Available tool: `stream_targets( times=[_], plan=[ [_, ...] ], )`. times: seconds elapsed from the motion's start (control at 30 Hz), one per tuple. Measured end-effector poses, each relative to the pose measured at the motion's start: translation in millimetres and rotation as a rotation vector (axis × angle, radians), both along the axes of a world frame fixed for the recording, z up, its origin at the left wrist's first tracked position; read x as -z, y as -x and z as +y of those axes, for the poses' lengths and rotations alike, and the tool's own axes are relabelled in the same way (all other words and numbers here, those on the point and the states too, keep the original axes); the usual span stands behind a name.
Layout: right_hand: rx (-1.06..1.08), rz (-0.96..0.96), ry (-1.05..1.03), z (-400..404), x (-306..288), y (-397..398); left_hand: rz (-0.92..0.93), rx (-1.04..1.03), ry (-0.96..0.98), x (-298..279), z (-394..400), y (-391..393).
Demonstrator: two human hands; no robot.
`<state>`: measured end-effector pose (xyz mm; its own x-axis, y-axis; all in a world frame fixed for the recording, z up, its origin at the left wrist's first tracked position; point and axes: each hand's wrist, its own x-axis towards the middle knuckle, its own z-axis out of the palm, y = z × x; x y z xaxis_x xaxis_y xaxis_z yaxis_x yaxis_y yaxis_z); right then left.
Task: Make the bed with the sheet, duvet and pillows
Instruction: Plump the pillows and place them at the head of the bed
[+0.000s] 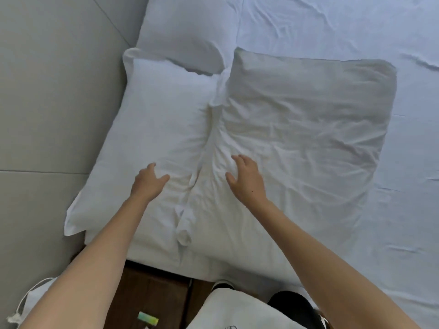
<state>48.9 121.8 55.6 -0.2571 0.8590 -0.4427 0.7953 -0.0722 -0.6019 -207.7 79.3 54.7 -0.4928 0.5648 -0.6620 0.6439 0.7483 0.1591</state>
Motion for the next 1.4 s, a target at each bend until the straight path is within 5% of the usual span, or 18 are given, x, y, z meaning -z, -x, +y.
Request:
stream_targets(
  times=[0.2, 0.33, 0.47, 0.63, 0.8, 1.07, 1.4],
  plan=[
    [-0.029, 0.093, 0.215, 16, 56, 118, 0.11, 0.04, -0.035, 54, 25, 108],
    [0.149, 0.085, 0.498, 35, 111, 170, 0.133, -0.003, -0.025, 107, 43, 176],
    [0.191, 0.006, 0.488, 36, 156, 203, 0.011, -0.083, -0.019, 150, 52, 220],
    [0.309, 0.032, 0.433, 42, 177, 226, -0.15, -0.238, -0.265, 179, 58, 242],
    [0.53, 0.161, 0.397, 40, 196, 258, 0.054, -0.152, -0.227, 191, 52, 227],
    [0.448, 0.091, 0.321, 44, 197, 250, 0.296, -0.067, -0.366, 172, 50, 181],
    [0.43, 0.355, 0.329, 21, 66, 234, 0.276, -0.3, -0.578, 27, 19, 168]
  ],
)
